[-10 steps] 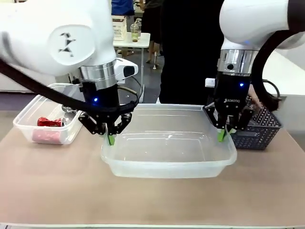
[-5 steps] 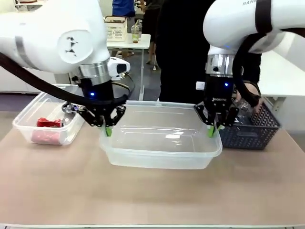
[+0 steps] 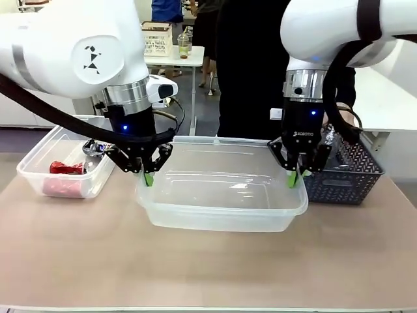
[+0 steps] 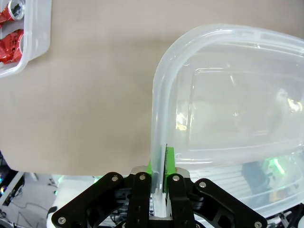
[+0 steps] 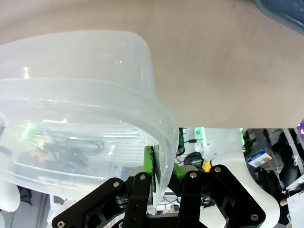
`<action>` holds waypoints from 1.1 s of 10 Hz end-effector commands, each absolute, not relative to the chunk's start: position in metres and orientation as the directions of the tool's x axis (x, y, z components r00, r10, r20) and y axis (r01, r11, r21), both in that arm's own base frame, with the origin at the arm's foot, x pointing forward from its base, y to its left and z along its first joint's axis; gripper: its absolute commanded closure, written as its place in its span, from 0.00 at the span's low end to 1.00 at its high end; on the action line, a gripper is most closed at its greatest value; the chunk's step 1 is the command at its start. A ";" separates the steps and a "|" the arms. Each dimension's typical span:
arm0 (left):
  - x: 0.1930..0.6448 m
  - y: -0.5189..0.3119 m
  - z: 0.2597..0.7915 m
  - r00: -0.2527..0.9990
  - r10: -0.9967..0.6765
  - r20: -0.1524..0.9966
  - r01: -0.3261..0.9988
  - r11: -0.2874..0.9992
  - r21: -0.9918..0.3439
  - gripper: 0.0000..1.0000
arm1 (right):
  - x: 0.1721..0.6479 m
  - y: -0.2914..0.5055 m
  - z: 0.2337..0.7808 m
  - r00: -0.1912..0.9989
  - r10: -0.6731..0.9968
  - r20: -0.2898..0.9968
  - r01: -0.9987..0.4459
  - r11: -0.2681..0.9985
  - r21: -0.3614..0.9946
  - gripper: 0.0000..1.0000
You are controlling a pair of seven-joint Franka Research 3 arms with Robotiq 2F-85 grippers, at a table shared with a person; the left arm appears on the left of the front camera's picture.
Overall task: Sort the waste into each basket.
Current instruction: Offer the picked Organizing box to the human.
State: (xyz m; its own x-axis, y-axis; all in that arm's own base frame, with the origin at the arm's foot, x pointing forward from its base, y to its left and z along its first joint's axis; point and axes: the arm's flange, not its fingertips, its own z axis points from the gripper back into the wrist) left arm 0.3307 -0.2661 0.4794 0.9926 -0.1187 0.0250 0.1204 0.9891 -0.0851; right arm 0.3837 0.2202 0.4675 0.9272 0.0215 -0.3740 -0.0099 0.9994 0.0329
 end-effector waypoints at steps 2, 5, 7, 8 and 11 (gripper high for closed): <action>0.327 -0.270 0.482 0.994 -0.108 0.030 0.111 0.990 -0.090 0.95 | 0.380 0.224 0.466 0.931 0.023 -0.365 -0.009 0.999 0.041 0.95; 0.327 -0.270 0.482 0.994 -0.108 0.030 0.111 0.990 -0.090 0.95 | 0.380 0.224 0.466 0.931 0.023 -0.365 -0.009 0.999 0.041 0.95; 0.327 -0.270 0.482 0.994 -0.108 0.030 0.111 0.990 -0.090 0.95 | 0.380 0.224 0.466 0.931 0.023 -0.365 -0.009 0.999 0.041 0.95; 0.327 -0.270 0.482 0.994 -0.108 0.030 0.111 0.990 -0.090 0.95 | 0.380 0.224 0.466 0.931 0.023 -0.365 -0.009 0.999 0.041 0.95; 0.327 -0.270 0.482 0.994 -0.108 0.030 0.111 0.990 -0.090 0.95 | 0.380 0.224 0.466 0.931 0.023 -0.365 -0.009 0.999 0.041 0.95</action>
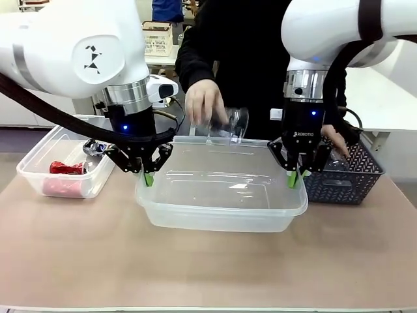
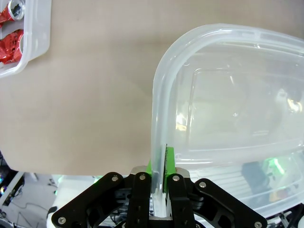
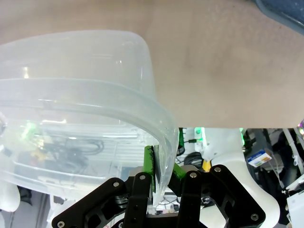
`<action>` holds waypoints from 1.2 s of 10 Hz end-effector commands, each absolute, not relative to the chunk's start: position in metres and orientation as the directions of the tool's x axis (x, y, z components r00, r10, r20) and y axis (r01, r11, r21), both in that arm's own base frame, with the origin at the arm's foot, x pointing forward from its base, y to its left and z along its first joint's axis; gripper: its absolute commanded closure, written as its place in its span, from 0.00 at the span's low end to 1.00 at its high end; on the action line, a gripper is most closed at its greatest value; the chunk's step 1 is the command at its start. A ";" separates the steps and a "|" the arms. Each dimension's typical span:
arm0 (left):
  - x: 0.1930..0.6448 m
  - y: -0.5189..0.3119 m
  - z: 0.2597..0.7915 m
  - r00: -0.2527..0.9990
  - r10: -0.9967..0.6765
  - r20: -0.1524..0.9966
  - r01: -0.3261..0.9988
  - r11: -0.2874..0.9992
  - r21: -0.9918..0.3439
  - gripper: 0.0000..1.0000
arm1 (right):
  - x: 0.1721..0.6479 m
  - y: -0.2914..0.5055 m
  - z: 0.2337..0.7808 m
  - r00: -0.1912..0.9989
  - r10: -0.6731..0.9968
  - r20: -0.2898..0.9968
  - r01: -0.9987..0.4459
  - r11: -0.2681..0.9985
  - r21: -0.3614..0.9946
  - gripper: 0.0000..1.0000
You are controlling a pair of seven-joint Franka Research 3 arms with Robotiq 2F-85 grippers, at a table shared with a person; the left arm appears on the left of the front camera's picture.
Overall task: Sort the waste into each basket.
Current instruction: Offer the picked Organizing box to the human.
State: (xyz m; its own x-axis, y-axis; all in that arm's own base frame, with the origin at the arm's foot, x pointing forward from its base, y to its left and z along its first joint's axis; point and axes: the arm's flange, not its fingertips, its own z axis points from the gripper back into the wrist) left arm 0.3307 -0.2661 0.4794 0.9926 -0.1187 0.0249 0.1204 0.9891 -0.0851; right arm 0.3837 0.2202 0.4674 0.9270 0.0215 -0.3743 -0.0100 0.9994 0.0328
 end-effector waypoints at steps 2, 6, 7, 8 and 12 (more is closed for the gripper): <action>0.327 -0.270 0.482 0.994 -0.108 0.030 0.111 0.990 -0.090 0.95 | 0.380 0.224 0.466 0.931 0.023 -0.365 -0.009 0.999 0.041 0.95; 0.327 -0.270 0.482 0.994 -0.108 0.030 0.111 0.990 -0.090 0.95 | 0.380 0.224 0.466 0.931 0.023 -0.365 -0.009 0.999 0.041 0.95; 0.327 -0.270 0.482 0.994 -0.108 0.030 0.111 0.990 -0.090 0.95 | 0.380 0.224 0.466 0.931 0.023 -0.365 -0.009 0.999 0.041 0.95; 0.327 -0.270 0.482 0.994 -0.108 0.030 0.111 0.990 -0.090 0.95 | 0.380 0.224 0.466 0.931 0.023 -0.365 -0.009 0.999 0.041 0.95; 0.327 -0.270 0.482 0.994 -0.108 0.030 0.111 0.990 -0.090 0.95 | 0.380 0.224 0.466 0.931 0.023 -0.365 -0.009 0.999 0.041 0.95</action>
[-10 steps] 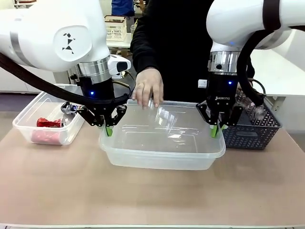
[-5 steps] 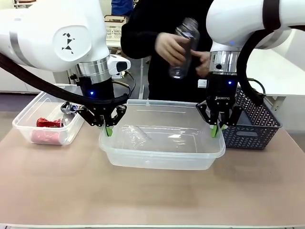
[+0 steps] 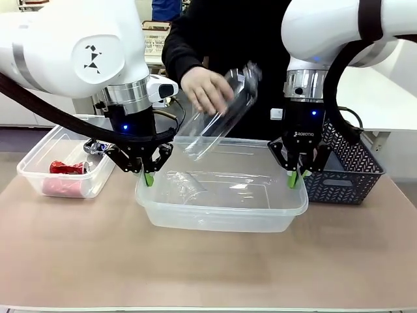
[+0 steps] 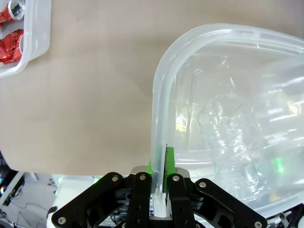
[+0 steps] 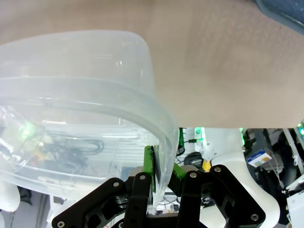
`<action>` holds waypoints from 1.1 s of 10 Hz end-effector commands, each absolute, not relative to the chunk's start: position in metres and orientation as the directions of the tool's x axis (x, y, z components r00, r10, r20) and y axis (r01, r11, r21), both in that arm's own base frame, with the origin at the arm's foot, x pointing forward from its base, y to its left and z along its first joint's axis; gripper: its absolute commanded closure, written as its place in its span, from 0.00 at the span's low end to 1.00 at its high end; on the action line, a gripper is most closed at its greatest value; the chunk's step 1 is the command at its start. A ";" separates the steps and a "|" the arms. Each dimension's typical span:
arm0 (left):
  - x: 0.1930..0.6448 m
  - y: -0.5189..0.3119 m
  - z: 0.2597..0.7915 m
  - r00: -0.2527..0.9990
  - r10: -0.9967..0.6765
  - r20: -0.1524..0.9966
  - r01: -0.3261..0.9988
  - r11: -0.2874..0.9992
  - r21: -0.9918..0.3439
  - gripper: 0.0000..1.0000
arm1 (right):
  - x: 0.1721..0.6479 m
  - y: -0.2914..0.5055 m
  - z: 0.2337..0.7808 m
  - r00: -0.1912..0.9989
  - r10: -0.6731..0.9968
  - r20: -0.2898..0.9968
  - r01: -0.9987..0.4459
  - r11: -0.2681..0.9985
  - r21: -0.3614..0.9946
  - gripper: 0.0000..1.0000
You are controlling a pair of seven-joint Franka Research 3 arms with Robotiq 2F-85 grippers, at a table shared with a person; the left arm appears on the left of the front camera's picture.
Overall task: Sort the waste into each basket.
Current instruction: Offer the picked Organizing box to the human.
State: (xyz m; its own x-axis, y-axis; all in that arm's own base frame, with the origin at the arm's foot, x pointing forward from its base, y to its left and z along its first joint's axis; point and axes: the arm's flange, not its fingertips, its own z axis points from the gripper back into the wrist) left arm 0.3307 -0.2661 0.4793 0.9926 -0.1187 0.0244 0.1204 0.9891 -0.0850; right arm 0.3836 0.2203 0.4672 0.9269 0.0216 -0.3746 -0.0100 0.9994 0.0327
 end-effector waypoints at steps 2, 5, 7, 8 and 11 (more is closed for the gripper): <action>0.327 -0.270 0.482 0.994 -0.108 0.030 0.111 0.990 -0.090 0.95 | 0.380 0.224 0.466 0.931 0.023 -0.365 -0.009 0.999 0.041 0.95; 0.327 -0.270 0.482 0.994 -0.108 0.030 0.111 0.990 -0.090 0.95 | 0.380 0.224 0.466 0.931 0.023 -0.365 -0.009 0.999 0.041 0.95; 0.327 -0.270 0.482 0.994 -0.108 0.030 0.111 0.990 -0.090 0.95 | 0.380 0.224 0.466 0.931 0.023 -0.365 -0.009 0.999 0.041 0.95; 0.327 -0.270 0.482 0.994 -0.108 0.030 0.111 0.990 -0.090 0.95 | 0.380 0.224 0.466 0.931 0.023 -0.365 -0.009 0.999 0.041 0.95; 0.327 -0.270 0.482 0.994 -0.108 0.030 0.111 0.990 -0.090 0.95 | 0.380 0.224 0.466 0.931 0.023 -0.365 -0.009 0.999 0.041 0.95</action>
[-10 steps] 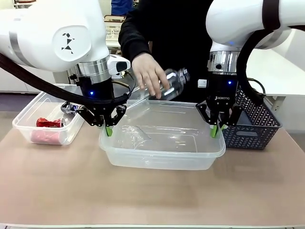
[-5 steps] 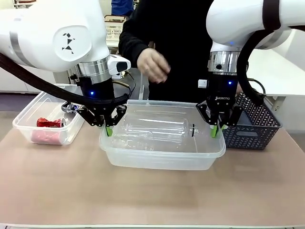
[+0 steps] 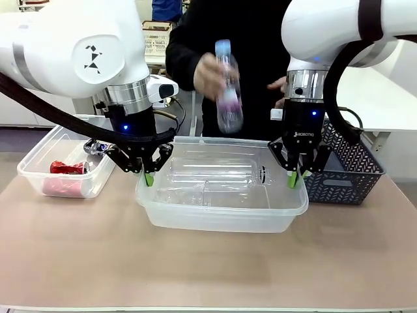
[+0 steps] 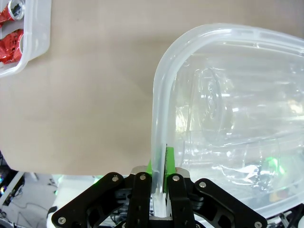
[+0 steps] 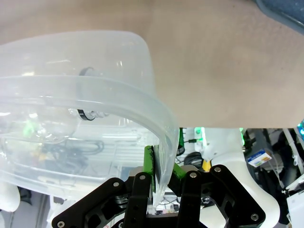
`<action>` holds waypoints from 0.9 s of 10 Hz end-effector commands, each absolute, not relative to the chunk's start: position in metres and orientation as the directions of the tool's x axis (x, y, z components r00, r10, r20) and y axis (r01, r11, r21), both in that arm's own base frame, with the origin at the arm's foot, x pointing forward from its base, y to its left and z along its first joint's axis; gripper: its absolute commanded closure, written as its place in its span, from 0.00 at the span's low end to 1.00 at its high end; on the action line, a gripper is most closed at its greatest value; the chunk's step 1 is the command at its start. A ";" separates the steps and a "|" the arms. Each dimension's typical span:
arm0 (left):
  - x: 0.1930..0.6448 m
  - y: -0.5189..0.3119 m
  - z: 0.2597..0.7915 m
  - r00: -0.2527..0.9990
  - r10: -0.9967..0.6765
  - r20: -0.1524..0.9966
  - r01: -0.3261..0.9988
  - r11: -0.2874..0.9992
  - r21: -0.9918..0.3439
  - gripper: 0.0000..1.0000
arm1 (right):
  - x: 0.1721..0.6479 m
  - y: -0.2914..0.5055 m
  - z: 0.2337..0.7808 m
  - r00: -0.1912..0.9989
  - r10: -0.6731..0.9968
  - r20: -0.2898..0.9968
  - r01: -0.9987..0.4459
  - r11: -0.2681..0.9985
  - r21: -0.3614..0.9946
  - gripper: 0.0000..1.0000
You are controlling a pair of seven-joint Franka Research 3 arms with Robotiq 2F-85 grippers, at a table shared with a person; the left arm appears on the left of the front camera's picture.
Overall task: Sort the waste into each basket.
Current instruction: Offer the picked Organizing box to the human.
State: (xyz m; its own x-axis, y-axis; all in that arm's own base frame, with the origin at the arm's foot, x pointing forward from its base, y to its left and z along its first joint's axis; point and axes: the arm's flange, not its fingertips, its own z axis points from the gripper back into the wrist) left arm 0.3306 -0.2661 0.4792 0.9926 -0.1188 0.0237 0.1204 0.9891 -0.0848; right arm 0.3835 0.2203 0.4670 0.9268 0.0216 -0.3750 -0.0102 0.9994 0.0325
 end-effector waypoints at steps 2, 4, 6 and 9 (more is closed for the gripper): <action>0.327 -0.270 0.482 0.994 -0.108 0.030 0.111 0.990 -0.090 0.95 | 0.380 0.224 0.466 0.931 0.023 -0.365 -0.009 0.999 0.041 0.95; 0.327 -0.270 0.482 0.994 -0.108 0.030 0.111 0.990 -0.090 0.95 | 0.380 0.224 0.466 0.931 0.023 -0.365 -0.009 0.999 0.041 0.95; 0.327 -0.270 0.482 0.994 -0.108 0.030 0.111 0.990 -0.090 0.95 | 0.380 0.224 0.466 0.931 0.023 -0.365 -0.009 0.999 0.041 0.95; 0.327 -0.270 0.482 0.994 -0.108 0.030 0.111 0.990 -0.090 0.95 | 0.380 0.224 0.466 0.931 0.023 -0.365 -0.009 0.999 0.041 0.95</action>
